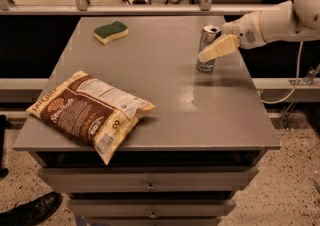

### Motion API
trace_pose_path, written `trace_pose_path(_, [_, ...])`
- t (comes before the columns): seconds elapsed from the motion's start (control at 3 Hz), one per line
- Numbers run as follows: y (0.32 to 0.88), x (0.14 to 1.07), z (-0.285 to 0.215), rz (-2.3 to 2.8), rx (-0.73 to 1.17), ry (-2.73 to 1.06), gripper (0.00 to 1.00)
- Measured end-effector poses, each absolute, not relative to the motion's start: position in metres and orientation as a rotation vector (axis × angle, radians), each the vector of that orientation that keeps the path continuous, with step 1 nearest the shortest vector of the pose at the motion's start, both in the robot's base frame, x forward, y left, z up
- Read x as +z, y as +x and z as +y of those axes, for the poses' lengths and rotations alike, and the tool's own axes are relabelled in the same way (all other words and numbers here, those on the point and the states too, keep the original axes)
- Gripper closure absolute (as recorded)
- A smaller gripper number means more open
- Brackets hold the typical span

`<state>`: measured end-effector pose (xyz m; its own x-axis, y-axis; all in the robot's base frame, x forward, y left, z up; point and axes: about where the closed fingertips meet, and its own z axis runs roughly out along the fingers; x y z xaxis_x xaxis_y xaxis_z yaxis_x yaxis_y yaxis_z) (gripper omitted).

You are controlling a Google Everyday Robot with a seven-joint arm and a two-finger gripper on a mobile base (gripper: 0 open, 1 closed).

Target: Move redbull can near sponge

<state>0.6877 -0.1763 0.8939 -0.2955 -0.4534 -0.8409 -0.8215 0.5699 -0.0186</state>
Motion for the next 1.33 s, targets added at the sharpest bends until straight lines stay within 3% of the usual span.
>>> trace_pose_path(0.67, [0.686, 0.911, -0.173, 1.861, 0.63, -0.933, 0.57])
trace_pose_path(1.33, [0.687, 0.944, -0.181, 1.786, 0.587, -0.928, 1.0])
